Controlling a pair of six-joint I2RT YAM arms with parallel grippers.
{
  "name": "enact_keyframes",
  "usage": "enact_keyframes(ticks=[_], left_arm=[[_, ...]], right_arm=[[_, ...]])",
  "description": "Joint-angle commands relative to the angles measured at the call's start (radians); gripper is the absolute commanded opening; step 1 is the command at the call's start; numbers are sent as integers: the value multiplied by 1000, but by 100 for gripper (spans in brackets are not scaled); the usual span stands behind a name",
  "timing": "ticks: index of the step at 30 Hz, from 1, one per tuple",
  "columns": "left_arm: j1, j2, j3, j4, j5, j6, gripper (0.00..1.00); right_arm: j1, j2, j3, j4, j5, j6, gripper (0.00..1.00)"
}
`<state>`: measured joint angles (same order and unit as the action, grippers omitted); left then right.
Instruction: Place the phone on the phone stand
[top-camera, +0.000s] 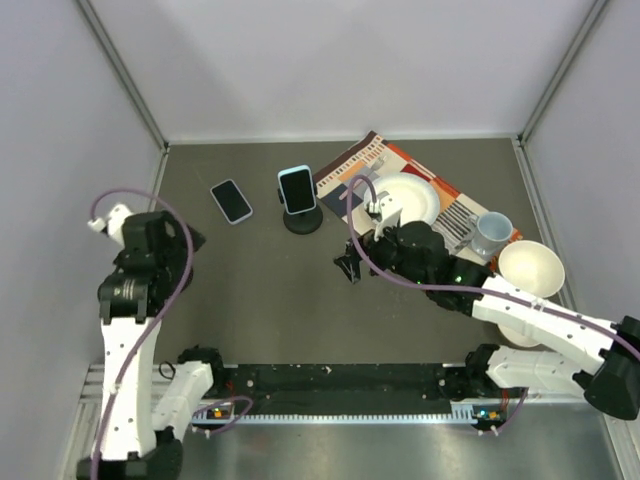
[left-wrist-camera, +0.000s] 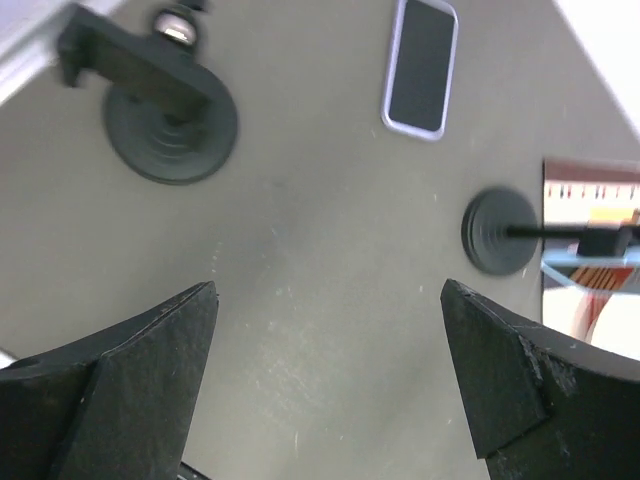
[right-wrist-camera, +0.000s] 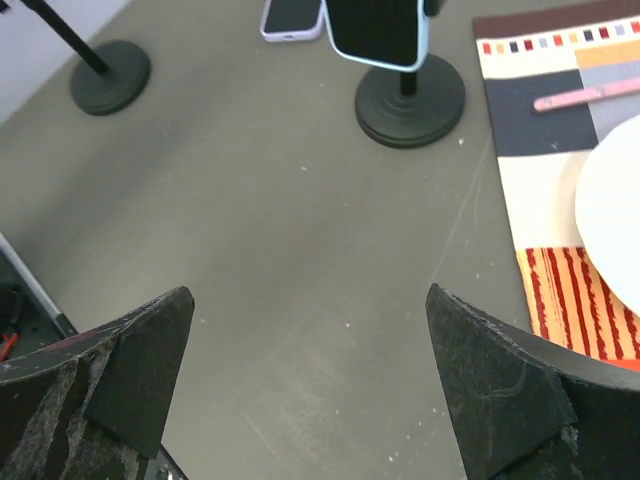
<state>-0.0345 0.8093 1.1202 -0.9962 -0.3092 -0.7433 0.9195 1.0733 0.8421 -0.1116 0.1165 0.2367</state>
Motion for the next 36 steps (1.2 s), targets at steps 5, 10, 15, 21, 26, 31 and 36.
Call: enact_keyframes(ticks=[5, 10, 15, 21, 26, 31, 36], left_arm=[[388, -91, -46, 50, 134, -117, 98], [576, -53, -123, 148, 358, -195, 98], [688, 20, -210, 305, 489, -278, 98], [708, 76, -224, 384, 449, -300, 98], [711, 108, -272, 453, 458, -332, 98], [714, 140, -309, 490, 478, -347, 83], [713, 128, -323, 490, 472, -340, 63]], right_arm=[[-10, -95, -57, 135, -52, 4, 99], [-8, -118, -78, 158, -52, 7, 99], [-8, -130, -92, 173, -49, 6, 99], [-10, -139, -100, 181, -43, -2, 99], [-8, -133, -103, 188, -41, -5, 99], [-10, -128, -103, 188, -38, -8, 99], [-8, -122, -104, 193, -35, -10, 99]])
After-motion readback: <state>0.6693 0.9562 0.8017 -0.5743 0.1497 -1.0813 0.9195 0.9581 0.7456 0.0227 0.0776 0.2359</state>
